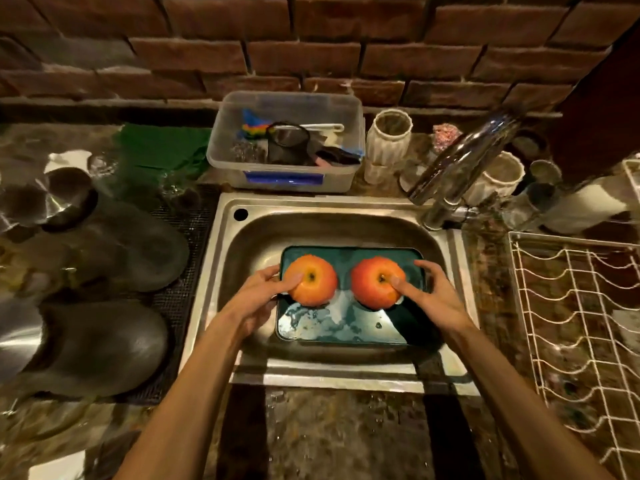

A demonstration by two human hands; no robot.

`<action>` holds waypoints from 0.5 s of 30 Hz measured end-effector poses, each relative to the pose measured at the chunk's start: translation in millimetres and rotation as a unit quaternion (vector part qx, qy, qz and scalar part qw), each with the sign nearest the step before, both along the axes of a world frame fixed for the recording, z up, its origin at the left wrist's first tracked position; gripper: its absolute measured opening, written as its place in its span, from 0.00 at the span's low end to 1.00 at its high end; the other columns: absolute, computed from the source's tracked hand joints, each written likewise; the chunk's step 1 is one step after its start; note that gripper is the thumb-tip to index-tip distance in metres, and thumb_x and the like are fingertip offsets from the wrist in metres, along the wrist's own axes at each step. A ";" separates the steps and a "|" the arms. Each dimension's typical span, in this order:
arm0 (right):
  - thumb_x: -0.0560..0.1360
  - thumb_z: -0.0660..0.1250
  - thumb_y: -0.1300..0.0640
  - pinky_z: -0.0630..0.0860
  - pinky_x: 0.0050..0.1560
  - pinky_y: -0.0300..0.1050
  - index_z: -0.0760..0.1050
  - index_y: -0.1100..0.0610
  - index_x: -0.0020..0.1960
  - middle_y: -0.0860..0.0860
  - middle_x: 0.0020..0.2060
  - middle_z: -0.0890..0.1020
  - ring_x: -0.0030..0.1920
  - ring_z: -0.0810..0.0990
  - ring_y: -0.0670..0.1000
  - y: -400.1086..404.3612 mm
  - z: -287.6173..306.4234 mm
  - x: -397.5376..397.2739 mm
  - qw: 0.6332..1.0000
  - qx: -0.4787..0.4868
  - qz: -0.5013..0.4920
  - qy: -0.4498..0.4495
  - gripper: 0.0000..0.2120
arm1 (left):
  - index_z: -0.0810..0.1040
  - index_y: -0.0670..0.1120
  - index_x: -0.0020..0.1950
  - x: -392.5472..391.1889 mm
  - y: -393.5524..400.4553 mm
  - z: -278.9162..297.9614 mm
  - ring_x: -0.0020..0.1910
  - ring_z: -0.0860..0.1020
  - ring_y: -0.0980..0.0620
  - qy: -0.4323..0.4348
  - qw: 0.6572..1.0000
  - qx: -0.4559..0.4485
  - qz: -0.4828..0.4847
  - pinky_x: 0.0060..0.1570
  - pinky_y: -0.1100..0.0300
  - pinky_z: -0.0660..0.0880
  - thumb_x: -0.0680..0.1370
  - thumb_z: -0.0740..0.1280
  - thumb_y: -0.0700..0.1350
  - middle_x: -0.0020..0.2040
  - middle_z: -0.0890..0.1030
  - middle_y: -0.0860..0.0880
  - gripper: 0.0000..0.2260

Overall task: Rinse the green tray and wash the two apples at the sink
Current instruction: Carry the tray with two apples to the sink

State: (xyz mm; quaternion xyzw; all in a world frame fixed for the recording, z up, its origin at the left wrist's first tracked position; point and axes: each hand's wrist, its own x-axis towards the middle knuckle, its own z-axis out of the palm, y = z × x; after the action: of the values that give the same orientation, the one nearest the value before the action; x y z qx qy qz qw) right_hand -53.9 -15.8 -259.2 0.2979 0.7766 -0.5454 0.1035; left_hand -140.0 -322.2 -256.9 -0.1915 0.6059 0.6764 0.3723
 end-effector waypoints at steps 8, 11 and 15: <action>0.69 0.77 0.47 0.70 0.63 0.44 0.71 0.44 0.65 0.45 0.63 0.70 0.66 0.69 0.48 -3.4 -69.1 -15.7 0.998 -0.056 -0.015 -0.017 0.27 | 0.66 0.43 0.76 -24.1 4.0 -62.2 0.49 0.84 0.49 -0.043 0.999 0.001 0.010 0.39 0.62 0.82 0.69 0.76 0.37 0.59 0.82 0.41 0.37; 0.68 0.78 0.46 0.76 0.49 0.33 0.73 0.43 0.63 0.46 0.62 0.71 0.56 0.75 0.44 -8.9 -85.8 -17.9 0.996 -0.081 -0.036 -0.019 0.26 | 0.67 0.42 0.75 -27.3 4.5 -78.8 0.47 0.85 0.50 -0.053 0.998 -0.002 0.015 0.38 0.63 0.82 0.65 0.77 0.38 0.57 0.82 0.42 0.39; 0.69 0.79 0.49 0.71 0.62 0.43 0.72 0.43 0.61 0.41 0.58 0.73 0.64 0.71 0.47 -12.7 -112.5 -23.5 0.996 -0.082 -0.044 -0.017 0.25 | 0.62 0.43 0.78 -32.0 0.6 -104.3 0.57 0.81 0.47 -0.063 0.997 -0.036 -0.015 0.55 0.55 0.80 0.65 0.78 0.41 0.61 0.79 0.43 0.44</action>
State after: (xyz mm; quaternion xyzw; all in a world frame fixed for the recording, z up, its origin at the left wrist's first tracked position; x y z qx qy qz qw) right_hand -77.4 -28.4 -371.7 0.3317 0.7135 -0.6061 0.1168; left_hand -172.0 -321.6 -361.2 -0.2378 0.6082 0.6352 0.4124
